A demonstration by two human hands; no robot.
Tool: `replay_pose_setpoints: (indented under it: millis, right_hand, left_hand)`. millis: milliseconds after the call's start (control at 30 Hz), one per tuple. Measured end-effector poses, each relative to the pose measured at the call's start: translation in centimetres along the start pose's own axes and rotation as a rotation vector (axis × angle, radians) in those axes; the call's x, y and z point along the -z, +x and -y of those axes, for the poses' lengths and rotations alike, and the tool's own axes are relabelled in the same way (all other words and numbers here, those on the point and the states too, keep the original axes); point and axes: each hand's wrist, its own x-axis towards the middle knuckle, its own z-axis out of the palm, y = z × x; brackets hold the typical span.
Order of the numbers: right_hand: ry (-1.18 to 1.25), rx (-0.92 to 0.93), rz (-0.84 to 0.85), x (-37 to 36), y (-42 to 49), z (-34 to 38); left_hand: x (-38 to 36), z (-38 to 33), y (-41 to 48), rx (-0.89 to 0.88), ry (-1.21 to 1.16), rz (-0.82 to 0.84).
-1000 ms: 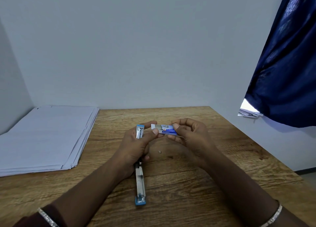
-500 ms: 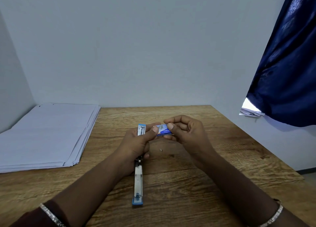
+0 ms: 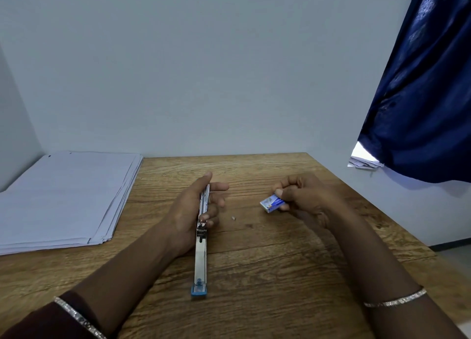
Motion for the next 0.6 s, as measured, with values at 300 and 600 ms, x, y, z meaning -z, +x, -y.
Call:
replay_pose_setpoints:
  millis: [300,600]
  right_hand:
    - [-0.329,0.042,-0.033,-0.5,0.6,-0.7]
    - [0.167,0.349,0.061,-2.5,-1.3,1.0]
  left_hand:
    - [-0.4,-0.3,-0.3,-0.033,-0.146,0.049]
    - [-0.5,-0.4,-0.4,-0.065,-0.104,0.010]
